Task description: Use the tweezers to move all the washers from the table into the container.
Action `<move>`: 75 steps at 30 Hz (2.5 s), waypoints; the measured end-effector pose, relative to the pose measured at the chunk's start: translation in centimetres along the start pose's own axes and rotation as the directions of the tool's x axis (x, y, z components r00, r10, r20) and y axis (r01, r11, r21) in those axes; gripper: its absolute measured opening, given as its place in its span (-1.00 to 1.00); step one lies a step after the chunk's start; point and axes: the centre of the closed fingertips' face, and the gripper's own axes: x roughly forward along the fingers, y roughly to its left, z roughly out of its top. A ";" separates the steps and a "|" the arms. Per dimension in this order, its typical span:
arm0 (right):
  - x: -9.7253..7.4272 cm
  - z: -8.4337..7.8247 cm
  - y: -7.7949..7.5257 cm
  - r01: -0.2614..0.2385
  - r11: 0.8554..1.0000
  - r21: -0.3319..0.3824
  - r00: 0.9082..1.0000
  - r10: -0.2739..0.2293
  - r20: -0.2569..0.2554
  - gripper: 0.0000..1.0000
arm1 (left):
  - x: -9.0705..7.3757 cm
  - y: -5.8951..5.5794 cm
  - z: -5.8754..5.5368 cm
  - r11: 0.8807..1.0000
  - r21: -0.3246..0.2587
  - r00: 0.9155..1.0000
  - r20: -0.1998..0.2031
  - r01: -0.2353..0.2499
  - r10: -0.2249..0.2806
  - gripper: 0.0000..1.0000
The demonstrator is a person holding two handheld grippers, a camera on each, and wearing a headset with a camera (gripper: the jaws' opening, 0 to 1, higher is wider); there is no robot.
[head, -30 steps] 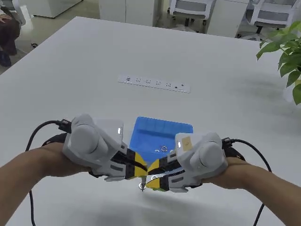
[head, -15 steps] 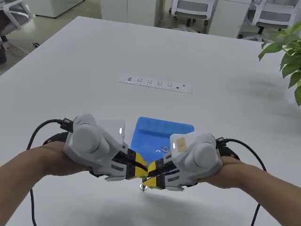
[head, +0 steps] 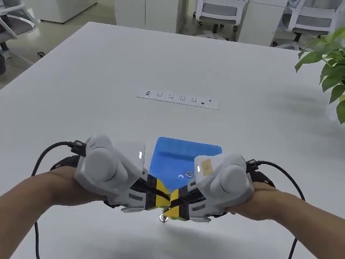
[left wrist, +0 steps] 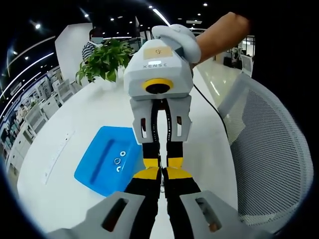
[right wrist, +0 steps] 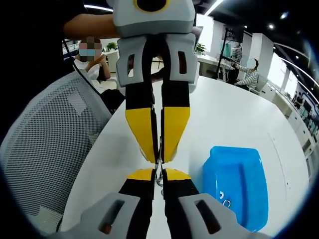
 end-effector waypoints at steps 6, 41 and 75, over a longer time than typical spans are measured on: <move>0.1 0.1 0.0 0.005 1.000 0.009 1.000 -0.005 0.005 -0.87 | -0.2 0.0 -0.1 1.000 -0.006 1.000 0.000 -0.004 0.004 -0.85; -1.8 1.8 -0.8 0.035 0.999 -0.018 0.999 -0.035 0.025 -0.86 | -2.5 1.0 -0.8 0.976 -0.185 0.985 0.110 -0.115 0.136 0.16; -6.7 4.6 -6.4 0.119 0.988 -0.097 0.992 -0.114 0.055 -0.86 | -4.5 2.0 -0.2 0.936 -0.298 0.951 0.182 -0.187 0.248 0.98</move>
